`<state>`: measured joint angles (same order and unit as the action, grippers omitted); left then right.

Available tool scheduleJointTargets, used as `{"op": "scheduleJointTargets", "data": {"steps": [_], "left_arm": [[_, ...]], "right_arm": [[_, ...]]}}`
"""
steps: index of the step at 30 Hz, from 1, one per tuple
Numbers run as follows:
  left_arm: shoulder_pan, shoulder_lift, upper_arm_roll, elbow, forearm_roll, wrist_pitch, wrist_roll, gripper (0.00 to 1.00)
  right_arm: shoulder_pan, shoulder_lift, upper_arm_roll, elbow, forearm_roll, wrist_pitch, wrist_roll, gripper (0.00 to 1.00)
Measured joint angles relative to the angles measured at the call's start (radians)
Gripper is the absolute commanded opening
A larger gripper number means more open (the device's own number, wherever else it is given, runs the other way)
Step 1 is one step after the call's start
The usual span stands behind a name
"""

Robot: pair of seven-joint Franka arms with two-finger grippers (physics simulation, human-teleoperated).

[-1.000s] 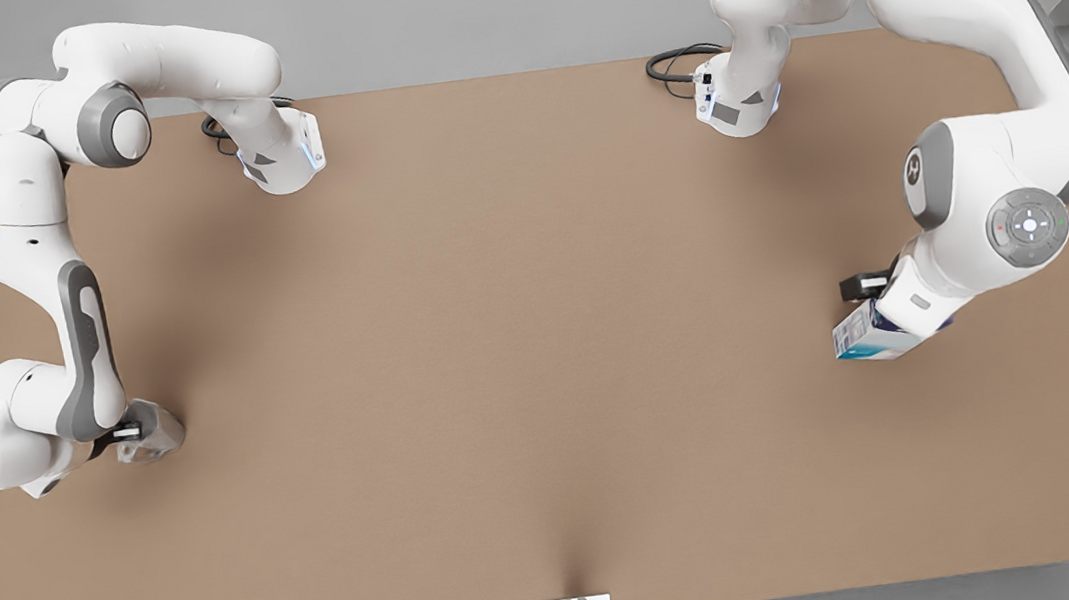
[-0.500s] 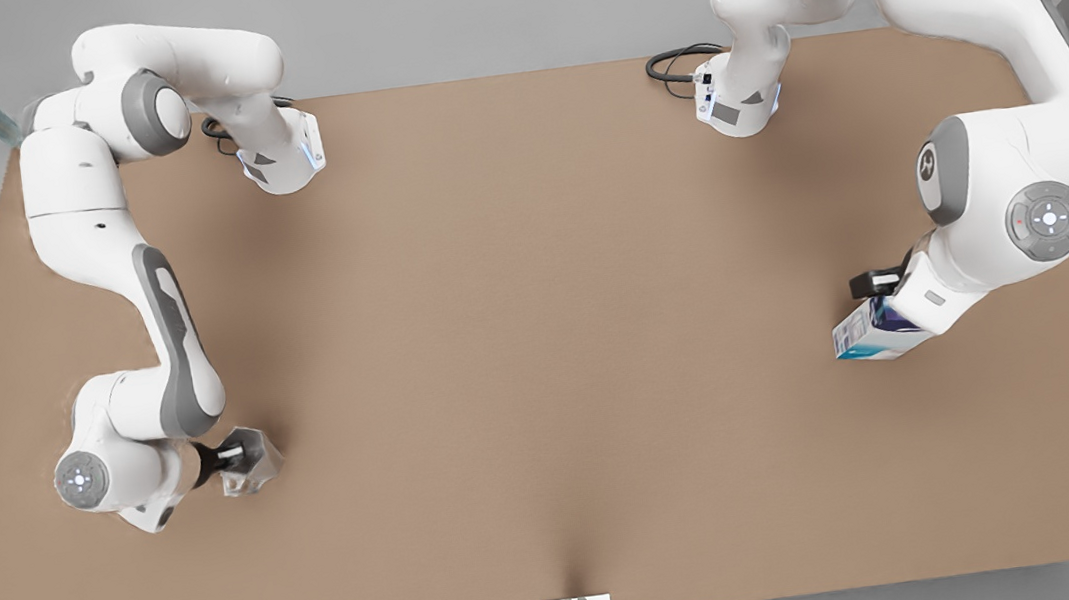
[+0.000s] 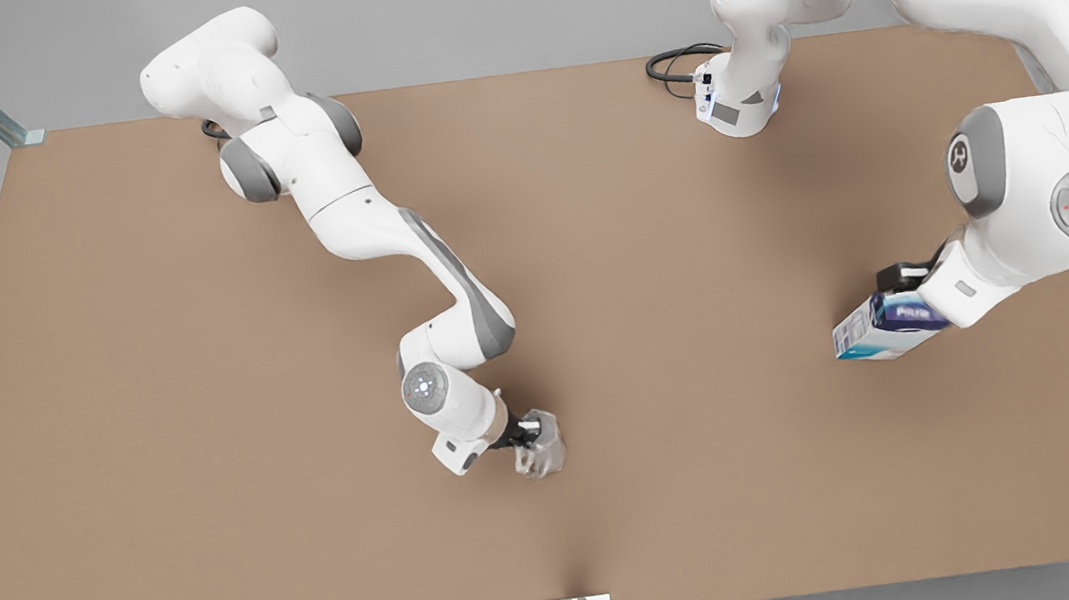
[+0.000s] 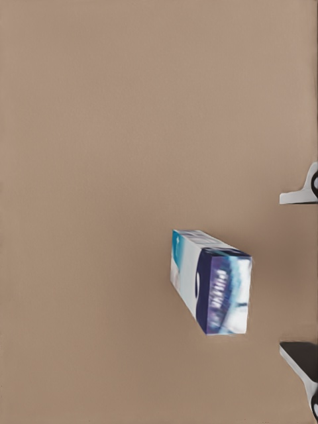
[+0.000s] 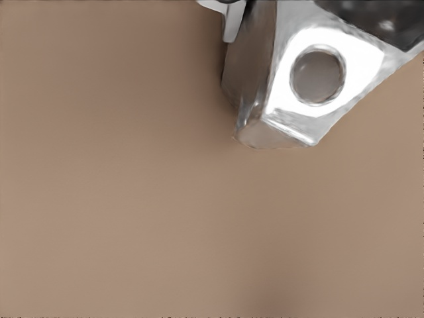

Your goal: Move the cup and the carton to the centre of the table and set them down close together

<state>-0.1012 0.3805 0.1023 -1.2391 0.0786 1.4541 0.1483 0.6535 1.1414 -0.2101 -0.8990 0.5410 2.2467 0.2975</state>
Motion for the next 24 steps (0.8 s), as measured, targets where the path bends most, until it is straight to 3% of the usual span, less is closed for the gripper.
{"op": "scheduleJointTargets", "data": {"steps": [1, 8, 10, 13, 19, 21, 22, 24], "left_arm": [[0.036, 0.0, -0.001, 0.029, 0.0, -0.01, 0.033, 1.0], [0.058, 0.038, -0.026, 0.044, -0.074, 0.073, 0.498, 1.0], [0.035, 0.007, -0.045, 0.022, -0.092, 0.132, 0.815, 1.0], [0.05, -0.05, -0.096, -0.042, -0.108, 0.035, 1.003, 1.0], [0.054, -0.045, -0.09, -0.078, -0.109, 0.153, 1.549, 1.0], [0.067, -0.047, -0.087, -0.083, -0.104, 0.103, 1.529, 1.0], [0.068, -0.049, -0.086, -0.085, -0.102, 0.068, 1.5, 1.0], [0.092, -0.048, -0.085, -0.098, -0.095, 0.064, 1.495, 1.0]], "right_arm": [[-0.002, 0.0, 0.0, 0.001, -0.008, -0.001, 0.005, 1.0], [-0.017, -0.005, 0.0, 0.0, -0.004, 0.007, -0.007, 1.0], [-0.017, -0.006, 0.0, 0.0, -0.003, 0.005, -0.006, 1.0], [-0.015, -0.008, 0.0, 0.0, -0.003, 0.004, -0.001, 1.0], [-0.014, -0.064, 0.005, -0.013, -0.001, -0.006, 0.002, 1.0], [-0.042, -0.178, -0.006, -0.014, -0.013, -0.171, 0.001, 1.0], [-0.093, -0.283, -0.044, -0.014, -0.02, -0.353, -0.006, 1.0], [-0.123, -0.457, -0.056, -0.015, -0.267, -0.626, -0.042, 1.0]]}}
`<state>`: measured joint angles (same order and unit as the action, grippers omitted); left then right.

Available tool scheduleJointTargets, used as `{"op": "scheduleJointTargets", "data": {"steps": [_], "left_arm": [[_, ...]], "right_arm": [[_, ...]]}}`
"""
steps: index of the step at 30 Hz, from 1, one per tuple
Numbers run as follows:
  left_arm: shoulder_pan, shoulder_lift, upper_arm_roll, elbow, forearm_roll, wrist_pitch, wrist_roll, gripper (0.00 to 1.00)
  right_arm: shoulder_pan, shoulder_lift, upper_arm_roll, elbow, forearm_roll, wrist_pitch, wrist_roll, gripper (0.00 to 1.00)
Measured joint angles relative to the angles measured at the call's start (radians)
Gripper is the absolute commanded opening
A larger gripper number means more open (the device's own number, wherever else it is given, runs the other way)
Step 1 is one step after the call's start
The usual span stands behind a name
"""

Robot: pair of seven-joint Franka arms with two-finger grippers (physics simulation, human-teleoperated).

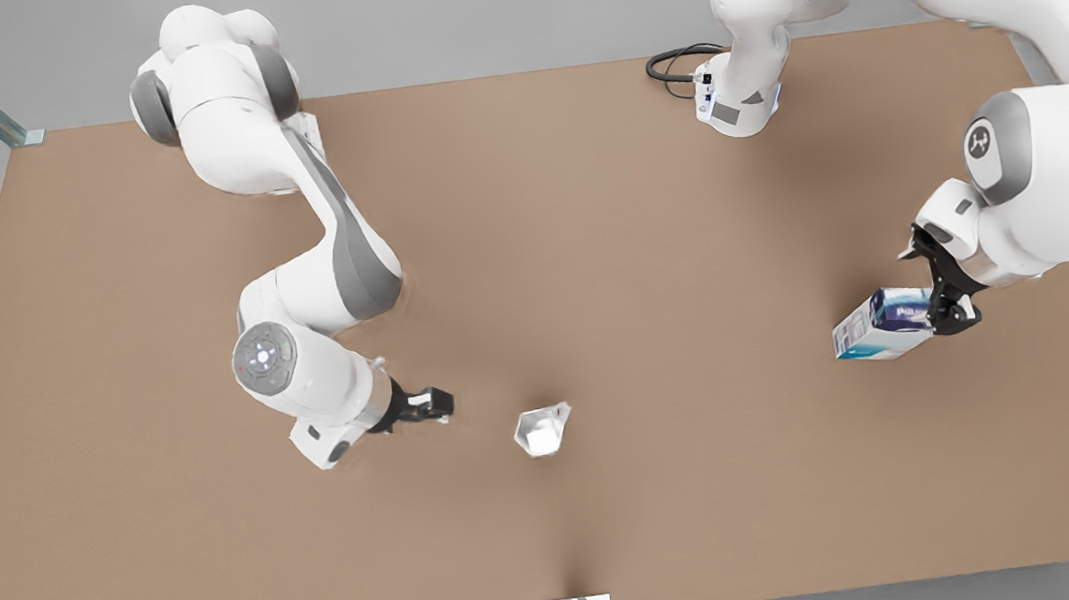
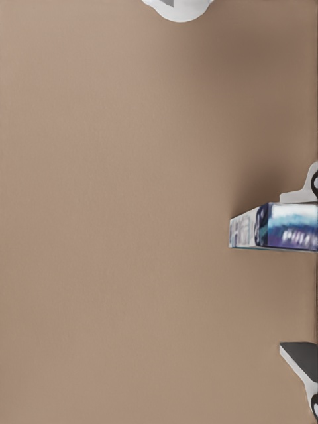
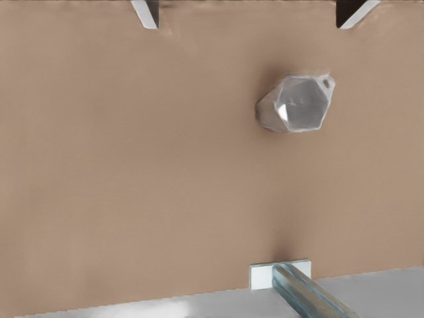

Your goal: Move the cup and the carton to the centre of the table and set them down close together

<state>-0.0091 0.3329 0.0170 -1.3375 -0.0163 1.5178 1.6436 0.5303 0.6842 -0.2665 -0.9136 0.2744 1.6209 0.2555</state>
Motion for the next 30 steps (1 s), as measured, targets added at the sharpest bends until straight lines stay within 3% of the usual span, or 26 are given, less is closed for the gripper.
{"op": "scheduleJointTargets", "data": {"steps": [2, 4, 5, 6, 8, 18, 26, 30], "left_arm": [[0.0, -0.005, 0.001, -0.035, 0.006, 0.035, 0.001, 1.0], [0.007, 0.006, 0.0, -0.051, 0.013, 0.064, 0.001, 1.0], [0.012, -0.004, 0.0, -0.087, 0.016, 0.111, 0.001, 1.0], [0.013, -0.006, 0.001, -0.097, 0.019, 0.124, 0.002, 1.0], [0.012, -0.012, 0.001, -0.13, 0.023, 0.137, 0.002, 1.0], [0.064, -0.046, -0.002, -0.279, 0.039, 0.262, 0.095, 1.0], [0.089, -0.045, -0.008, -0.292, 0.037, 0.27, 0.147, 1.0], [0.114, -0.101, -0.009, -0.39, 0.035, 0.364, 0.266, 1.0]], "right_arm": [[-0.058, -0.093, -0.004, -0.001, -0.184, -0.157, -0.188, 1.0], [-0.075, -0.212, 0.011, -0.099, -0.351, -0.184, -0.25, 1.0], [-0.232, -0.337, 0.151, -0.247, -0.381, -0.152, -0.243, 1.0], [-0.295, -0.423, 0.2, -0.336, -0.43, -0.145, -0.243, 1.0], [-0.335, -0.487, 0.217, -0.423, -0.434, -0.098, -0.237, 1.0], [-0.324, -0.457, 0.217, -0.419, -0.432, -0.09, -0.229, 1.0], [-0.323, -0.452, 0.217, -0.415, -0.423, -0.087, -0.229, 1.0], [-0.32, -0.451, 0.217, -0.416, -0.422, -0.066, -0.229, 1.0]]}}
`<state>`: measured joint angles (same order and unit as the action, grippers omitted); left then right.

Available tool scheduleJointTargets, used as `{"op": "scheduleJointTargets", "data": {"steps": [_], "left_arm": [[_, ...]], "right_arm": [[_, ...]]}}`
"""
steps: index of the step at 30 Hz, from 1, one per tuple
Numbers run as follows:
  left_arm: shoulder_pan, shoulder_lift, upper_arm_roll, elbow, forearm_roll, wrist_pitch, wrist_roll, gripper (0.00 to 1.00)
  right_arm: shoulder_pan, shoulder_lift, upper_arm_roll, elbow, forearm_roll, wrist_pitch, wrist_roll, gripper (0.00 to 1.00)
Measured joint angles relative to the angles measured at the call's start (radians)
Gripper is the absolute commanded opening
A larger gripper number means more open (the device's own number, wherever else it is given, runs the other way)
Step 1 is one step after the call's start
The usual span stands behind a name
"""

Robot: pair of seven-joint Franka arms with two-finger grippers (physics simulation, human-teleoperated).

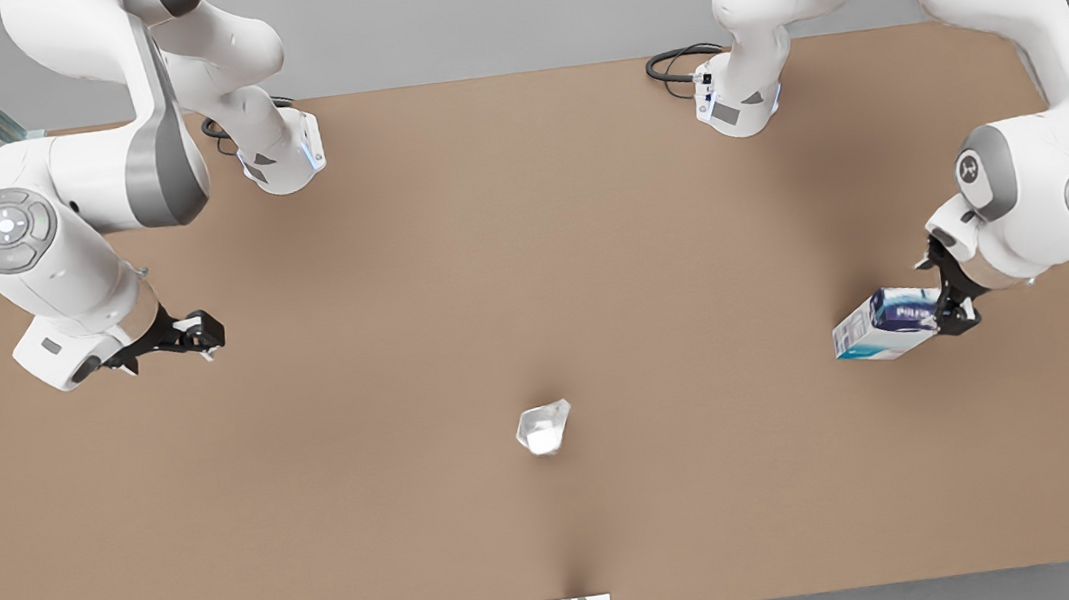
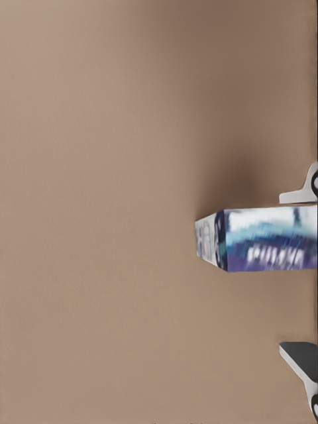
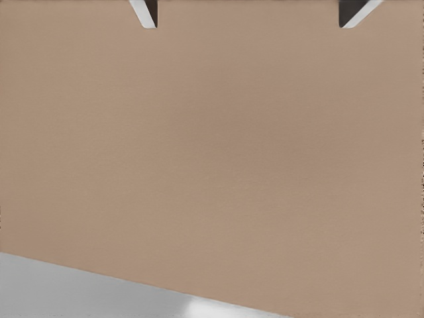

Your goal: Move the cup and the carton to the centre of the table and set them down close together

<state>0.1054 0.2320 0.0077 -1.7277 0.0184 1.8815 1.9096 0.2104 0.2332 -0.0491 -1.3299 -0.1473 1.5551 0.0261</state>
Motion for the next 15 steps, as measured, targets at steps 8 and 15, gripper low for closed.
{"op": "scheduleJointTargets", "data": {"steps": [8, 15], "left_arm": [[0.067, -0.005, -0.003, -0.036, -0.009, 0.046, 0.1, 1.0], [0.066, -0.005, 0.001, -0.051, -0.048, 0.058, -0.038, 1.0]], "right_arm": [[0.003, 0.02, 0.0, 0.001, 0.0, 0.01, 0.0, 1.0], [-0.002, 0.02, 0.0, 0.002, 0.002, 0.01, -0.001, 1.0]]}}
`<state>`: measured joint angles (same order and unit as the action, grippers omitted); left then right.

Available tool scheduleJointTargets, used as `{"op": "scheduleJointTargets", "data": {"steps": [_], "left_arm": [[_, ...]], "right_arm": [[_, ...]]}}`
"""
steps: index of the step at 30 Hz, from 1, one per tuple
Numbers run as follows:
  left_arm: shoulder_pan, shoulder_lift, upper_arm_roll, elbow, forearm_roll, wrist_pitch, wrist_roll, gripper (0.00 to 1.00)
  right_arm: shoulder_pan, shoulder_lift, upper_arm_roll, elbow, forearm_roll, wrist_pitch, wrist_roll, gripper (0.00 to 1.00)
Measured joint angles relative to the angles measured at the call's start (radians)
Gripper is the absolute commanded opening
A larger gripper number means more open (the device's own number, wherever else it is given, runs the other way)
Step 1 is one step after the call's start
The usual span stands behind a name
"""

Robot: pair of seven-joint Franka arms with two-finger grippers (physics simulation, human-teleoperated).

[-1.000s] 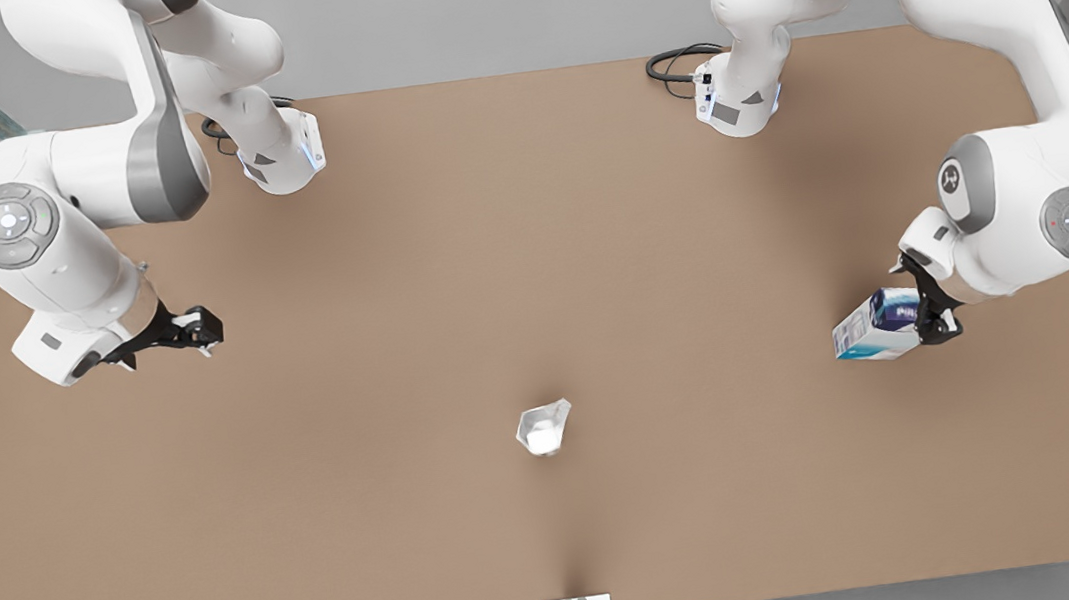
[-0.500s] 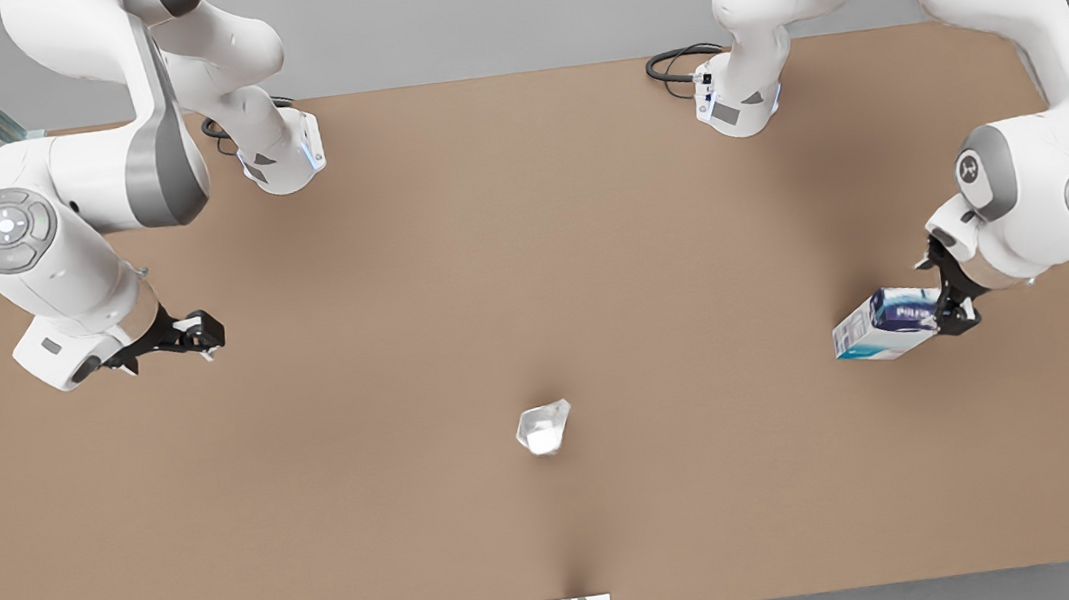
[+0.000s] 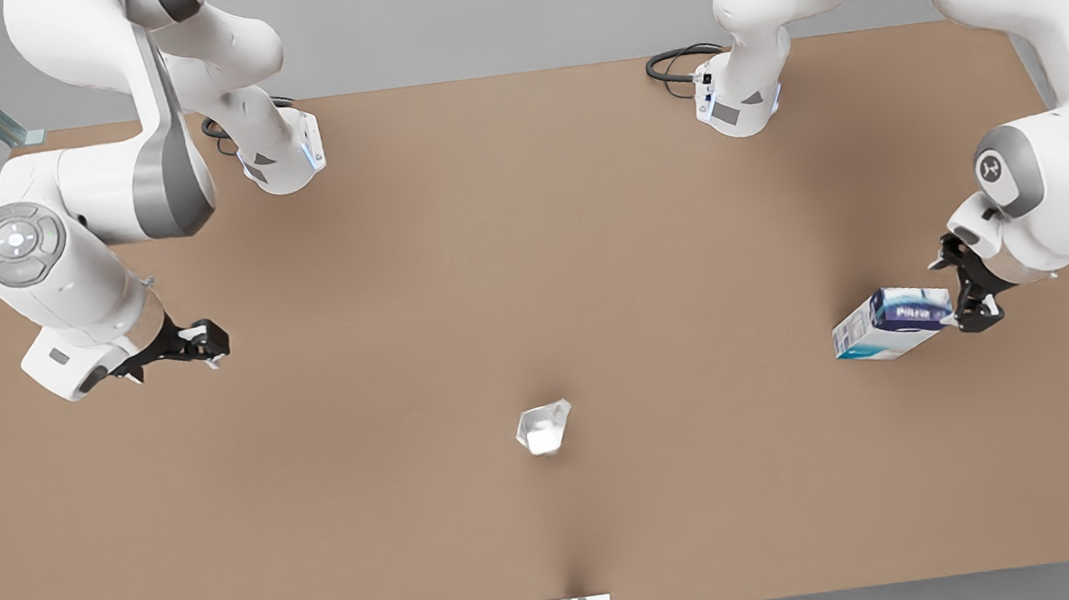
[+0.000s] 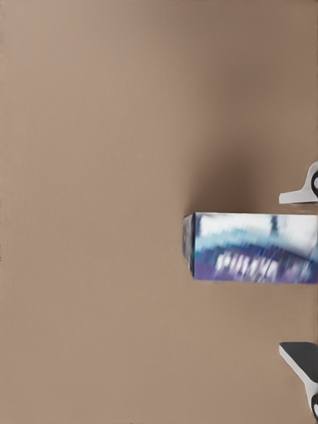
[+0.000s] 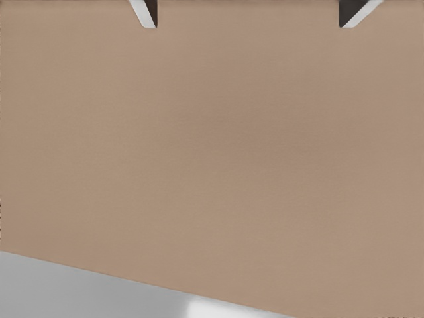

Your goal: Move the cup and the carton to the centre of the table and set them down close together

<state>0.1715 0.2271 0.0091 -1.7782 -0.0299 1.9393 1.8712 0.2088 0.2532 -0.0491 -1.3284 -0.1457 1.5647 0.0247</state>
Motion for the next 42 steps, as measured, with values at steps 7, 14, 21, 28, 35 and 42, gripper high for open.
{"op": "scheduleJointTargets", "data": {"steps": [7, 14, 21, 28, 35, 42], "left_arm": [[-0.006, 0.003, -0.001, 0.0, -0.008, -0.005, 0.106, 1.0], [-0.001, 0.011, -0.001, -0.004, -0.01, -0.035, 0.016, 1.0], [0.002, 0.042, -0.001, -0.054, -0.013, 0.047, 0.022, 1.0], [0.017, 0.047, -0.001, -0.081, -0.032, 0.066, 0.013, 1.0], [0.02, 0.094, -0.001, -0.098, -0.068, 0.114, 0.013, 1.0], [0.02, 0.101, -0.001, -0.098, -0.087, 0.121, 0.016, 0.65]], "right_arm": [[0.0, 0.0, 0.0, 0.0, 0.0, 0.008, 0.0, 1.0], [-0.001, 0.003, 0.0, -0.001, 0.0, 0.014, 0.0, 1.0], [0.003, 0.003, 0.0, 0.0, 0.0, 0.014, 0.0, 1.0], [0.0, 0.005, 0.0, 0.0, 0.0, 0.016, 0.0, 1.0], [-0.002, 0.006, 0.0, -0.002, 0.0, 0.021, 0.0, 1.0], [-0.001, 0.006, 0.0, -0.001, 0.0, 0.021, 0.0, 1.0]]}}
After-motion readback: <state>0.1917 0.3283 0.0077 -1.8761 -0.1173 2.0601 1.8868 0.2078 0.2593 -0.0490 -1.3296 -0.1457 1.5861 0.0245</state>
